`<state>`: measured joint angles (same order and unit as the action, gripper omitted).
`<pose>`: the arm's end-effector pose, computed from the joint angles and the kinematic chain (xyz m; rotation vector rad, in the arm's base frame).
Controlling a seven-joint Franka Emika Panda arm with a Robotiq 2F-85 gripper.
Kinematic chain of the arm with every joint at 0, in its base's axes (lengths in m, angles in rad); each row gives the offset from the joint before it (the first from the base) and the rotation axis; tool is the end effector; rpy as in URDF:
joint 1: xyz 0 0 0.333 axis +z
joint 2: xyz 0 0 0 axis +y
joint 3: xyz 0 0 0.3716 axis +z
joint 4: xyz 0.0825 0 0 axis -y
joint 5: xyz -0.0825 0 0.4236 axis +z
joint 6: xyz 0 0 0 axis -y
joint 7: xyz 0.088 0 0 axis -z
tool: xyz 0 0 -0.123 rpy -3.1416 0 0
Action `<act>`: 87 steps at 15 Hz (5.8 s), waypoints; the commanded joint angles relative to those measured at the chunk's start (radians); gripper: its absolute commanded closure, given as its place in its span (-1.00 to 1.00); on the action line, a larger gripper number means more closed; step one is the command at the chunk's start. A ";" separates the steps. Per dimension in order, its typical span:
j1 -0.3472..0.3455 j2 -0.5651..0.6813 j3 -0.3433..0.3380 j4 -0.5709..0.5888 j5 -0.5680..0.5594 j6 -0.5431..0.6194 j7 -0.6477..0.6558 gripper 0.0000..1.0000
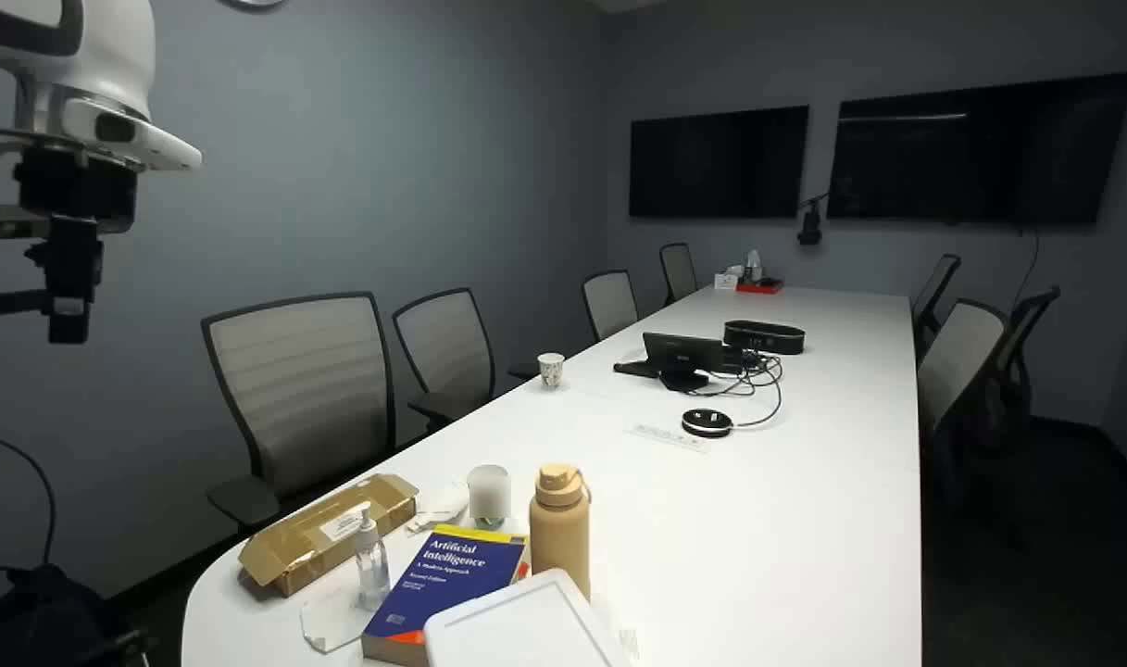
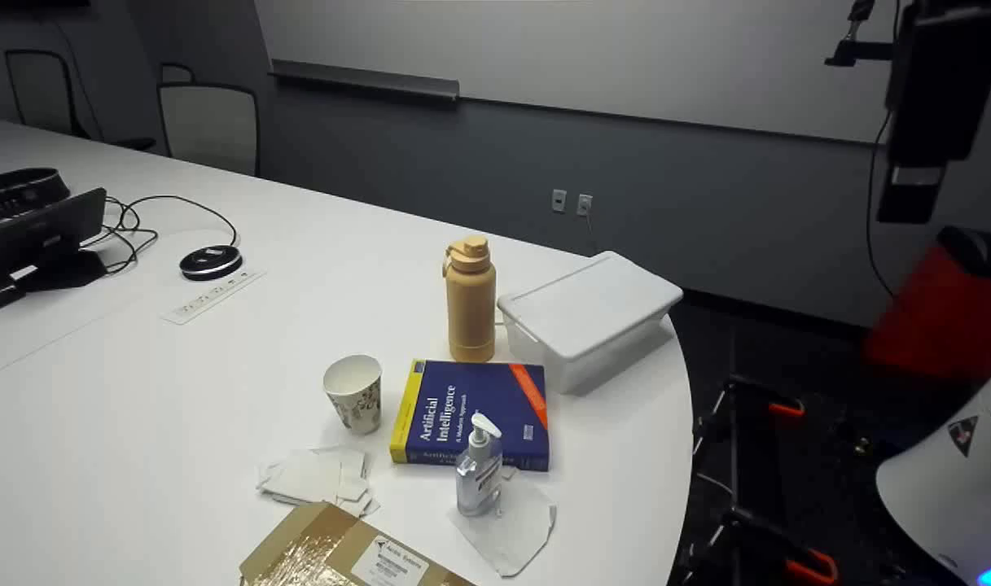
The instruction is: Use the cloth to clean the table
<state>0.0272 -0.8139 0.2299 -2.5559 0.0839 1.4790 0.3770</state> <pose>0.2612 0.0905 0.5082 2.9481 -0.3218 -0.3605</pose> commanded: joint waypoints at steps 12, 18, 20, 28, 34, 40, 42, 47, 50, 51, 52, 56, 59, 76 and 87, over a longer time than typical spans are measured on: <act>-0.019 0.540 -0.102 0.151 -0.094 0.554 -0.175 -1.00; 0.012 0.947 -0.103 0.381 -0.166 0.827 -0.161 -1.00; 0.028 1.068 -0.119 0.469 -0.186 0.886 -0.167 -1.00; 0.056 1.419 -0.165 0.781 -0.153 0.939 -0.225 -1.00; 0.062 1.587 -0.157 0.935 -0.128 0.953 -0.232 -1.00; 0.079 1.719 -0.143 1.032 -0.080 0.974 -0.220 -1.00; 0.090 1.760 -0.151 1.059 -0.070 0.982 -0.208 -1.00; 0.109 1.853 -0.163 1.144 -0.072 0.976 -0.199 -1.00; 0.119 1.908 -0.165 1.200 -0.072 0.970 -0.192 -1.00; 0.124 1.926 -0.165 1.220 -0.071 0.968 -0.187 -1.00; 0.127 1.944 -0.164 1.241 -0.069 0.967 -0.183 -1.00; 0.137 2.008 -0.169 1.316 -0.065 0.963 -0.171 -1.00; 0.137 2.050 -0.171 1.367 -0.060 0.963 -0.164 -1.00; 0.165 2.160 -0.191 1.520 -0.047 0.934 -0.101 0.45; 0.168 2.021 -0.189 1.443 -0.057 0.917 -0.021 0.97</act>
<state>0.1807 1.3004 0.0437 -1.0423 0.0225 2.4448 0.3218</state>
